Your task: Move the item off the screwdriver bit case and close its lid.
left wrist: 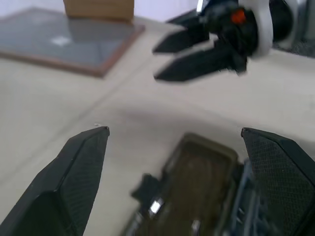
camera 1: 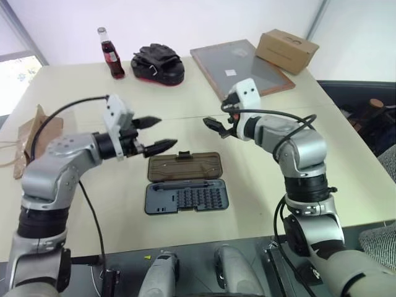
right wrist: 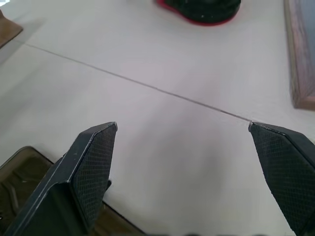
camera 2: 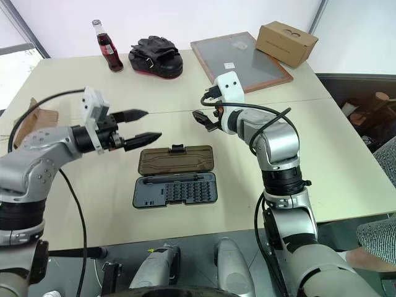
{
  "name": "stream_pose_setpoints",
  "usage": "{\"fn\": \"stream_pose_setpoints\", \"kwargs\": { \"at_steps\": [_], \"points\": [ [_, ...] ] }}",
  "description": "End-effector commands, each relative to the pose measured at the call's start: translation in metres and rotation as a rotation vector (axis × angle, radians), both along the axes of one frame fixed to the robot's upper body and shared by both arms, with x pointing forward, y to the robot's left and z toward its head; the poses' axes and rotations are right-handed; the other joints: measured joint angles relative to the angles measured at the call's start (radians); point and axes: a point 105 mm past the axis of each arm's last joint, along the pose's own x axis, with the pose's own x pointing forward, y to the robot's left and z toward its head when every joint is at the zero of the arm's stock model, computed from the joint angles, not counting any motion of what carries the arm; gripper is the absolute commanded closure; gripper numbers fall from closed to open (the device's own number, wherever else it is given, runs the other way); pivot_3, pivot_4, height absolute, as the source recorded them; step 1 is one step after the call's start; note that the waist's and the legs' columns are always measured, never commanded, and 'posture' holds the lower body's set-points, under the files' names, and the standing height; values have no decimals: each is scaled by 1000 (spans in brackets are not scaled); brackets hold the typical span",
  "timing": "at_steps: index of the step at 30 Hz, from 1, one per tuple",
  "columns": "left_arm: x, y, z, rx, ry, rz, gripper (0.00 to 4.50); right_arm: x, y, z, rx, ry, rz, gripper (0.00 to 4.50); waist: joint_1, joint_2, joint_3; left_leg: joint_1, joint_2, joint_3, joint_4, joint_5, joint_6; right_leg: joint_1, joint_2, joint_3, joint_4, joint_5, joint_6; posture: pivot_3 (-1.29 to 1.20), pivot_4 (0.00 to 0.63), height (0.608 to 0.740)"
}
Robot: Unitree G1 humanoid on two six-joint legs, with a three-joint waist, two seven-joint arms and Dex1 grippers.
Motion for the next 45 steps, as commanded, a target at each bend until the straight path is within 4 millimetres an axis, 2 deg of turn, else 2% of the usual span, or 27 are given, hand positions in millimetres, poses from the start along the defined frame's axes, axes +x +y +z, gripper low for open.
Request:
{"fn": "stream_pose_setpoints", "kwargs": {
  "at_steps": [1, 8, 11, 18, 30, 36, 41, 45],
  "points": [
    [-15, -4, 3, 49, -34, -47, 910, 0, 5, 14, 12, -66, 22, 0, 0, 0, 0, 0, 0, 0, 0, 0, 0, 0, 0, 0, 0, 0, 0, 0, 150, 740],
    [-45, -12, -32, 154, 46, -154, 4452, -3, 13, 9, -6, -74, 73, 0, 0, 0, 0, 0, 1, 0, -1, 0, 0, 0, -1, 0, -1, 0, 0, 0, 150, 740],
    [-57, -8, -48, 203, 88, -196, 4452, -2, 14, 5, -9, -63, 81, 0, 0, 0, 0, 0, 1, 0, -1, 0, 0, 0, 0, 0, -1, 0, 0, 0, 150, 740],
    [-57, 14, -80, 252, 186, -178, 4452, 0, 17, -6, -36, -50, 104, 0, 3, 1, 1, 0, 1, 0, -1, 0, 0, 0, -1, 0, -1, 0, -1, 0, 150, 740],
    [-56, 14, -108, 294, 242, -215, 4452, 1, 18, -10, -83, -53, 144, 0, 5, 1, 1, 0, 1, 0, -1, 0, 0, 0, -1, 0, -1, 0, -1, 0, 150, 740],
    [-53, 16, -120, 328, 242, -211, 4452, 2, 19, -8, -286, -95, 362, 0, 8, 1, 1, 0, 1, 1, -1, 0, 0, 0, -1, 0, -2, 0, 0, 0, 150, 740],
    [-51, 17, -124, 337, 240, -205, 4452, 14, 21, -9, -482, -121, 546, 0, 1, 2, 1, 1, 0, 2, 0, 0, 0, 1, 0, 0, -2, 0, 0, 0, 150, 740],
    [-52, 19, -130, 352, 248, -192, 4452, 26, 21, -26, -596, -84, 613, 0, -1, 2, 1, 1, 0, 2, -1, 0, 0, 1, 0, 0, -1, 0, 0, 0, 150, 740]
  ]
}}
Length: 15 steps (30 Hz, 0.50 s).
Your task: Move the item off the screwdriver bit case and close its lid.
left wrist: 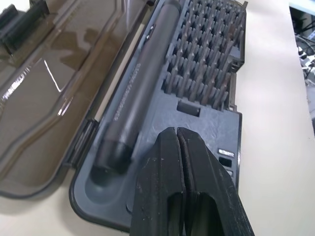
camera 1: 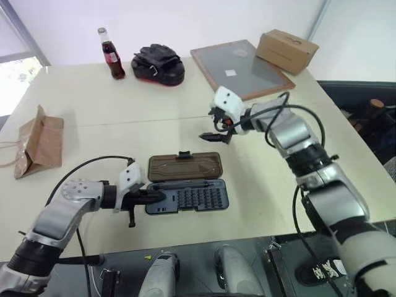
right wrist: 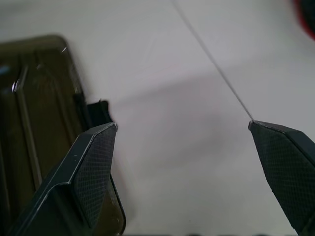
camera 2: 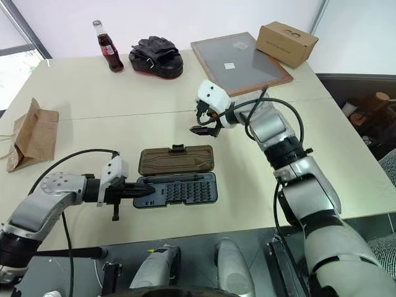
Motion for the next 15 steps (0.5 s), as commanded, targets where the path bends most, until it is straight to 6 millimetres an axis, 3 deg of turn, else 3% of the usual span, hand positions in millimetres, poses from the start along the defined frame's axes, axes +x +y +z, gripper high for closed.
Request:
{"fn": "stream_pose_setpoints", "kwargs": {
  "at_steps": [1, 7, 15],
  "points": [
    [-5, 9, -22, 69, 53, 33, 4452, 7, 1, -13, -117, -12, 60, 0, 0, 0, 0, 0, 0, 0, 0, 0, 0, 0, 0, 0, 0, 0, 0, 0, 150, 740],
    [-9, 15, -36, 106, 71, 59, 4452, 13, -1, -39, -192, 13, 64, 0, 0, 1, 0, 0, 0, 0, 0, 0, 0, 0, 0, 0, 0, 0, 0, 0, 150, 740],
    [-17, 16, -50, 124, 104, 67, 4452, 17, -3, -45, -185, 26, 36, 0, -1, 3, -2, 15, 0, 0, -3, 0, 0, 13, 0, 1, 0, -1, -2, 0, 150, 740]
  ]
}}
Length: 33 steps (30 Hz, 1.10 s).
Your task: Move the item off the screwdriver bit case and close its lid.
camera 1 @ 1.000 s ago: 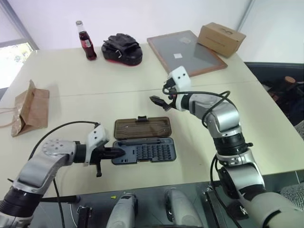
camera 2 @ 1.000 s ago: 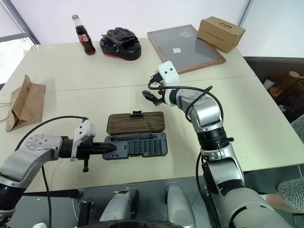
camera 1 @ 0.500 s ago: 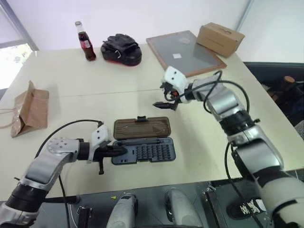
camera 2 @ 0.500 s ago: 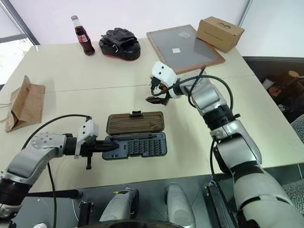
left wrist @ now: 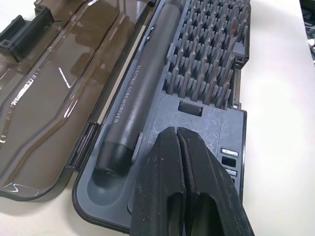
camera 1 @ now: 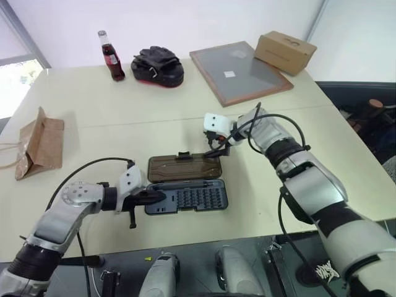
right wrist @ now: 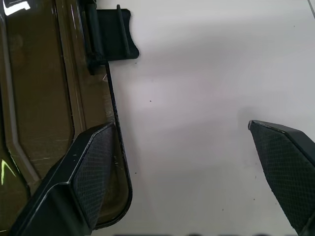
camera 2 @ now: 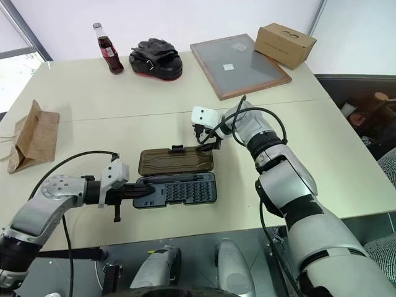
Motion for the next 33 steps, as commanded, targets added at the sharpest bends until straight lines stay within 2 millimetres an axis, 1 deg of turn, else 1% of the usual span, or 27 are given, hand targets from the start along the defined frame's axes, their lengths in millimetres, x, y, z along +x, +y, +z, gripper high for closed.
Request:
{"fn": "stream_pose_setpoints", "kwargs": {
  "at_steps": [1, 3, 7, 8, 10, 12, 14, 16, 17, 19, 20, 25, 29, 33],
  "points": [
    [-13, 13, -39, 96, 144, 54, 4452, 6, 2, 16, 15, -53, -5, 0, 0, 0, 0, 2, 0, 0, 0, 0, 0, 2, 0, 0, 0, -1, -1, 0, 150, 740],
    [-14, 13, -41, 92, 152, 62, 4452, 6, 3, 17, 20, -50, 1, 0, 0, 0, 0, 2, 0, 0, 0, 0, 0, 2, 0, 0, 0, -2, -3, 0, 150, 740],
    [-12, 14, -43, 84, 166, 78, 4452, 2, 6, 15, 30, -23, 17, 0, 0, 1, 0, 3, 0, 0, 0, 0, 0, 3, 0, 0, 0, -1, 0, 0, 150, 740],
    [-11, 15, -44, 81, 168, 82, 4492, 1, 7, 13, 30, -15, 22, 260, 0, 2, -1, 2, 0, 0, 0, 0, 0, 3, 0, 0, 0, -1, 0, 0, 150, 740],
    [-10, 15, -44, 78, 169, 86, 4500, -1, 7, 8, 28, 5, 22, 845, 0, 2, -1, 3, 0, 0, 0, 0, 0, 3, 0, 0, 0, -1, 0, 0, 150, 740],
    [-9, 14, -43, 74, 166, 90, 4500, -3, 7, 3, 25, 19, 30, 1779, 0, 2, -1, 3, 0, 0, 0, 0, 0, 3, 0, 0, 0, -1, 0, 0, 150, 740],
    [-7, 14, -43, 70, 162, 94, 4500, -7, 7, -2, 16, 38, 45, 2936, 0, 2, -1, 6, 0, 0, 0, 0, 0, 6, 0, 0, 0, -1, -1, 0, 150, 740],
    [-6, 14, -43, 67, 159, 98, 4500, -9, 7, -7, 5, 50, 59, 3852, 0, 2, -1, 9, 0, 0, 0, 0, 0, 8, 1, 0, 0, -3, -3, 0, 150, 740],
    [-5, 14, -42, 66, 157, 99, 4500, -10, 7, -9, 1, 54, 64, 4415, -1, 3, -1, 10, 0, 0, 0, 0, 0, 10, 1, 0, 0, -3, -3, 0, 150, 740],
    [-4, 14, -42, 65, 156, 101, 4500, -12, 7, -10, -5, 57, 70, 4472, -1, 2, -2, 15, 1, 0, 0, 0, 0, 14, 1, 0, 0, -5, 0, 0, 150, 740],
    [-4, 15, -42, 65, 155, 102, 4500, -12, 7, -11, -9, 59, 74, 4472, 0, 2, -2, 18, 1, -1, -1, 0, 0, 17, 2, 0, 0, -7, -2, 0, 150, 740],
    [-1, 15, -42, 59, 145, 111, 4500, -14, 8, -13, -33, 45, 100, 4472, 0, 3, -2, 18, 2, -1, -2, -1, 1, 17, 2, 0, 0, -9, -4, 0, 150, 740],
    [1, 15, -42, 52, 142, 116, 4500, -12, 6, -8, -98, -60, 145, 4472, 0, 3, -2, 18, 1, -1, -2, -1, 1, 17, 2, 0, 0, -8, -4, 0, 150, 740],
    [2, 13, -42, 47, 140, 119, 4500, -9, 4, 10, -143, -245, 177, 4472, 3, 3, -2, 18, 2, -2, -2, -1, 1, 17, 1, 0, 0, -9, -3, 0, 150, 740]
  ]
}}
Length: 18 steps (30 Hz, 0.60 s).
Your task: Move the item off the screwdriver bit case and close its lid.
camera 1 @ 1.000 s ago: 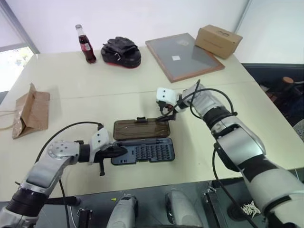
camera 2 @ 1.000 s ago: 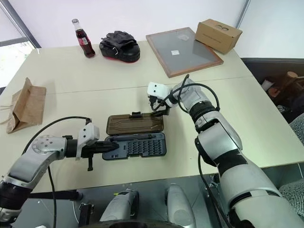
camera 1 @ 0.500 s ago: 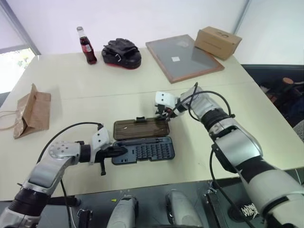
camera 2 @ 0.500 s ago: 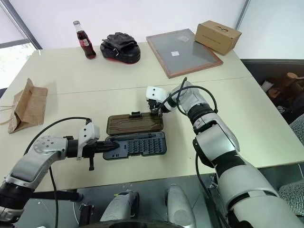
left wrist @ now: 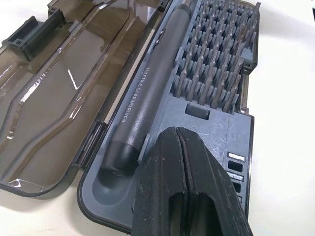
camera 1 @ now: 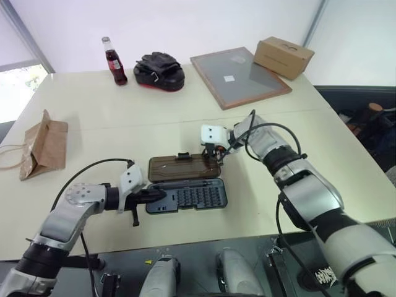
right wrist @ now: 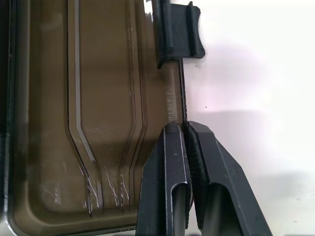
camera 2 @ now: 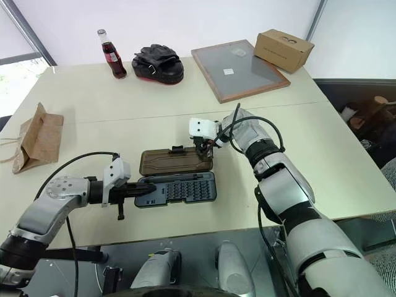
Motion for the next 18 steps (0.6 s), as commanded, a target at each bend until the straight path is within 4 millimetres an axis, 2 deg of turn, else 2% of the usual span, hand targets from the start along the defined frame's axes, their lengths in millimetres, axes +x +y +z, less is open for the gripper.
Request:
{"fn": "stream_pose_setpoints", "kwargs": {
  "at_steps": [1, 8, 18],
  "points": [
    [-7, 14, -35, 90, 122, 72, 4500, 6, -1, 28, 1, -196, 12, 4472, 1, 0, 0, 0, 0, 0, 0, 0, 0, 0, 0, 0, 0, 0, 0, 0, 150, 740],
    [-6, 13, -36, 85, 120, 75, 4500, -26, 6, 46, 76, -326, 36, 4472, 12, 0, 0, -1, 1, 0, 0, 0, 0, -1, -2, 0, 0, -1, 1, 0, 150, 740],
    [-1, 12, -39, 81, 122, 85, 4500, -75, 3, 56, 135, -342, -1, 4472, 25, 0, 0, -2, 1, 0, -3, 0, 0, -2, -5, 0, -2, -4, 1, 0, 150, 740]
  ]
}}
